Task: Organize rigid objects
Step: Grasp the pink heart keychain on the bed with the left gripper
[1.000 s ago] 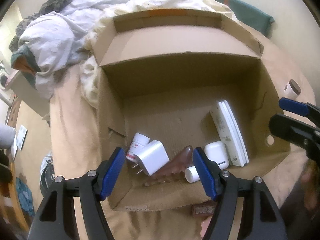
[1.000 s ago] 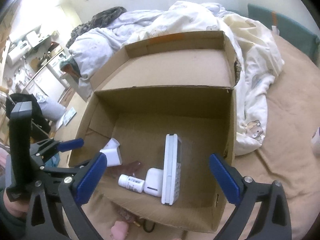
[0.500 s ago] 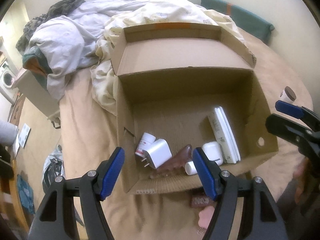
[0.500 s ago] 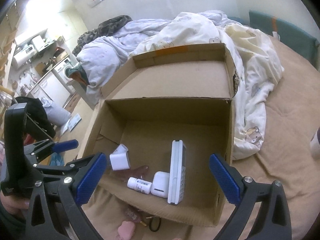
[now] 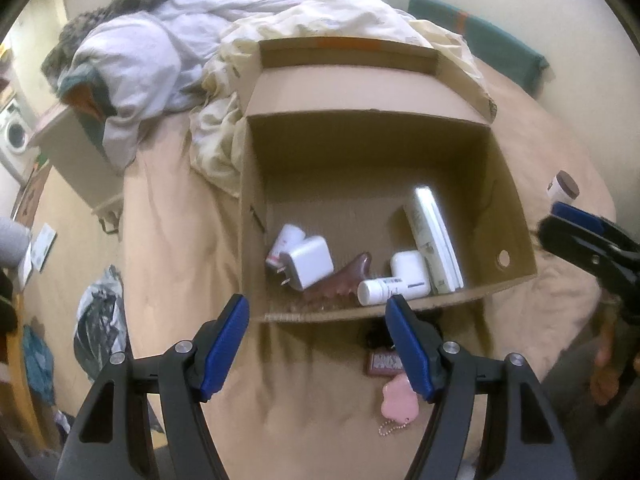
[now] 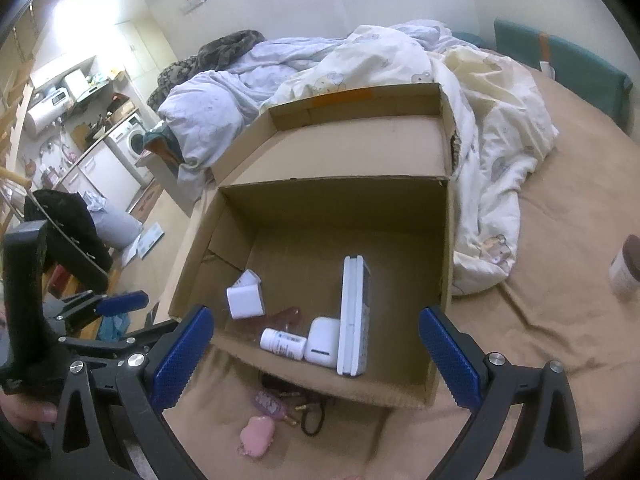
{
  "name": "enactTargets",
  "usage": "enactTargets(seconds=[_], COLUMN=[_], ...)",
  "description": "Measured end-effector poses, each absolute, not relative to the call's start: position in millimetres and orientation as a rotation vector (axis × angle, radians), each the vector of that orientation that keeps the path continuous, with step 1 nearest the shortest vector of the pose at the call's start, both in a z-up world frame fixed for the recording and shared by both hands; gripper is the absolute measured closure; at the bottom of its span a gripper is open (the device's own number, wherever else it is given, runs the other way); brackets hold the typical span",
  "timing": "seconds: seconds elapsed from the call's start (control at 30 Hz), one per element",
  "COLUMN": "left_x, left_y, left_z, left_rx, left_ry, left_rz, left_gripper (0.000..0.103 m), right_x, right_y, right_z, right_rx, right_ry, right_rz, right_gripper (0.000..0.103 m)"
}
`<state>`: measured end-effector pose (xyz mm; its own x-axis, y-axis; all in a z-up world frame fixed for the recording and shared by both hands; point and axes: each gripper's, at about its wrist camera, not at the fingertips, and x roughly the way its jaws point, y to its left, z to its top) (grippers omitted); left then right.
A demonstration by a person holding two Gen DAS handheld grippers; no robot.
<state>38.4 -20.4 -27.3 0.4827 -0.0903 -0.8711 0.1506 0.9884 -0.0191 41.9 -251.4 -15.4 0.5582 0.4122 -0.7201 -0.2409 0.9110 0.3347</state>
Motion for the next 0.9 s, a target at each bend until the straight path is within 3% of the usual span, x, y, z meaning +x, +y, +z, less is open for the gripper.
enactTargets(seconds=[0.37,0.67,0.9], left_x=[24,9,5], left_y=[-23,-73,-103], left_z=[-70,-134,-161], left_rx=[0.042,0.138,0.229], left_ry=[1.185,1.397,1.459], left_rz=[-0.184,-0.312,-0.362], left_gripper=[0.035,0.035,0.036], right_x=[17,24,30], right_y=[-259,-250,-257], right_z=[-58,-62,-67], right_rx=[0.215,0.187,0.213], right_ry=[1.103,1.115,1.13], right_rz=[0.258,0.266,0.239], right_gripper=[0.0,0.0,0.0])
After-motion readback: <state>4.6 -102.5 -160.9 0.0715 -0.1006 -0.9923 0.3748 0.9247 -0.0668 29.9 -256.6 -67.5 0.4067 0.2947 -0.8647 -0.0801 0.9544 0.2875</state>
